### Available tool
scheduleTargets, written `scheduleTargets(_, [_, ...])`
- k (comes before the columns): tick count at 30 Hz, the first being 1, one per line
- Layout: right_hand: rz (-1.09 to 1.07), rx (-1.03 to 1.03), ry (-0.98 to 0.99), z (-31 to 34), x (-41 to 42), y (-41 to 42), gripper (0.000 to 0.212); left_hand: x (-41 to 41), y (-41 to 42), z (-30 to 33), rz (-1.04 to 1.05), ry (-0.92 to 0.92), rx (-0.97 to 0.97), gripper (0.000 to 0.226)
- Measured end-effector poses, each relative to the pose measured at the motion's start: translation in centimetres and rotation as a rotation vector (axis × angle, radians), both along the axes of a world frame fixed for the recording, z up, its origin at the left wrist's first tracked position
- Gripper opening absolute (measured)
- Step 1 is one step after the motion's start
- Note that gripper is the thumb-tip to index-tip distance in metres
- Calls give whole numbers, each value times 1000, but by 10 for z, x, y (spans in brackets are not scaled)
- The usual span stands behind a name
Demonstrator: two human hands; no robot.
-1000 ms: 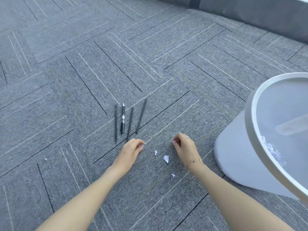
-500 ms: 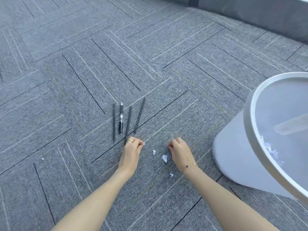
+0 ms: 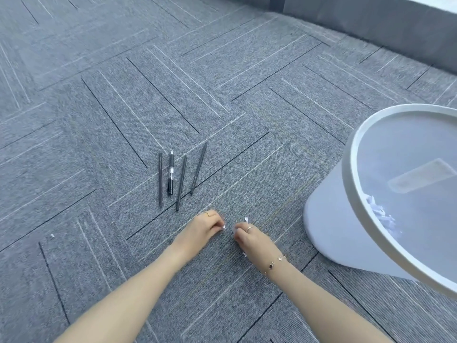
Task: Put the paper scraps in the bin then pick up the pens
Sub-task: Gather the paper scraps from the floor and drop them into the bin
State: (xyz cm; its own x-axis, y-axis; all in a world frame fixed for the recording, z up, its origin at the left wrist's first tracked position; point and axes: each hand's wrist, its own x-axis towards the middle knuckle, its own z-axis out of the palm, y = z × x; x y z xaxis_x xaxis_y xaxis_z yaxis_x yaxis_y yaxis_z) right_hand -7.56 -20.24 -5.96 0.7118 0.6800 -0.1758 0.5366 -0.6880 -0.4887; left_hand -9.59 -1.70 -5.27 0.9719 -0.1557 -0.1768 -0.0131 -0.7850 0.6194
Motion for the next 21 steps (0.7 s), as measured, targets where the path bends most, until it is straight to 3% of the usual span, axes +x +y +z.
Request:
scheduleTargets(5, [-66,66,-12,2,-1,7,6,-2,-7,1,57,-17,20,10])
scheduleTargets(13, [-417,168,138,12,15,0,3,3,0,2,182,77,-76,13])
scheduleTargets(18, [-425,144,155,13,18,-7,30,2,1,6,174,66,-85,15])
scheduleTargets(21, [-402,107,136,14,19,-7,27,-2,-5,8,111,99,-90,15])
